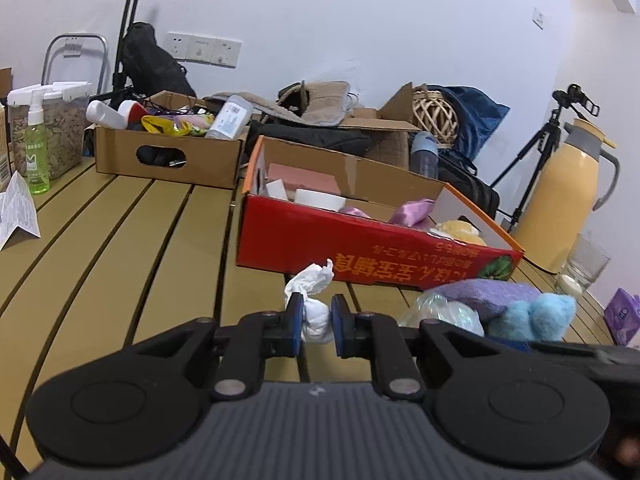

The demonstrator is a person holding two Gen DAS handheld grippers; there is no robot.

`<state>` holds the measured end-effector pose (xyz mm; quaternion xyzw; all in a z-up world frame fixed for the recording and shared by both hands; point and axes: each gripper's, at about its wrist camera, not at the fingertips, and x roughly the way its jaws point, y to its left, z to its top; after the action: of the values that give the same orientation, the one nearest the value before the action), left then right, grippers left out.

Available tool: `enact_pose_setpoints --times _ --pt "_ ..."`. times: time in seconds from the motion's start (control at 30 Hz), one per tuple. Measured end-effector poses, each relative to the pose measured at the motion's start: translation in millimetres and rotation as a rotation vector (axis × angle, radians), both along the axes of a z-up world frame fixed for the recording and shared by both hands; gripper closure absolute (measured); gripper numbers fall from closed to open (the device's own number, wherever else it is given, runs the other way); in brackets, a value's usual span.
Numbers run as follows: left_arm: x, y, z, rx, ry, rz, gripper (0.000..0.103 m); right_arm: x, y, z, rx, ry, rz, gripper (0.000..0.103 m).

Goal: Organize soft objects
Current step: 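Grasp the white tissue with the left gripper while the right grasps the iridescent bag, then carry the tissue and bag into the cardboard box and open both grippers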

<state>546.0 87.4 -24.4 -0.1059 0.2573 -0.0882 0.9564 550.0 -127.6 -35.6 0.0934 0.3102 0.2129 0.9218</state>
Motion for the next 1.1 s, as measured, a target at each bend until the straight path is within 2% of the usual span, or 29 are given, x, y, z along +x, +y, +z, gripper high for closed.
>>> enact_pose_setpoints --times 0.17,0.3,0.33,0.47,0.53,0.63,0.7,0.73,0.77,0.83,0.87,0.93,0.97,1.0,1.03,1.1 --pt "-6 -8 2 0.012 -0.024 -0.025 0.087 -32 -21 30 0.032 -0.086 0.037 0.071" --pt "9 -7 29 -0.093 -0.043 -0.078 0.088 -12 -51 65 0.013 -0.162 0.007 0.071" --pt "17 -9 39 -0.105 -0.054 -0.099 0.088 2 -58 71 -0.003 -0.164 -0.004 0.071" --pt "75 -29 80 0.017 -0.125 -0.122 0.087 84 -81 89 -0.05 -0.124 -0.015 0.07" --pt "123 -38 86 0.016 -0.071 -0.166 0.087 141 -82 90 -0.106 -0.078 -0.024 0.07" --pt "201 -53 79 0.013 0.022 -0.215 0.087 218 -72 78 -0.234 -0.02 -0.047 0.07" --pt "247 -62 63 0.076 0.077 -0.218 0.086 257 -64 62 -0.314 -0.005 -0.075 0.07" --pt "266 -64 54 0.103 0.103 -0.184 0.086 274 -60 51 -0.365 0.008 -0.08 0.07" --pt "283 -65 45 0.127 0.136 -0.149 0.086 288 -59 42 -0.388 0.029 -0.09 0.069" --pt "304 -63 32 0.12 0.181 -0.169 0.086 305 -60 26 -0.395 0.067 -0.094 0.065" --pt "309 -63 27 0.106 0.191 -0.192 0.084 309 -61 20 -0.399 0.075 -0.101 0.06" --pt "310 -64 23 0.103 0.177 -0.213 0.07 312 -60 17 -0.403 0.097 -0.113 0.052" --pt "310 -65 23 0.101 0.17 -0.228 0.056 312 -59 18 -0.4 0.08 -0.105 0.044" --pt "309 -66 25 0.093 0.159 -0.237 0.048 312 -59 19 -0.403 0.066 -0.113 0.039" --pt "304 -67 26 0.087 0.144 -0.242 0.047 310 -58 21 -0.408 0.058 -0.123 0.034" --pt "297 -67 32 0.081 0.114 -0.253 0.042 307 -60 23 -0.391 0.045 -0.119 0.033"
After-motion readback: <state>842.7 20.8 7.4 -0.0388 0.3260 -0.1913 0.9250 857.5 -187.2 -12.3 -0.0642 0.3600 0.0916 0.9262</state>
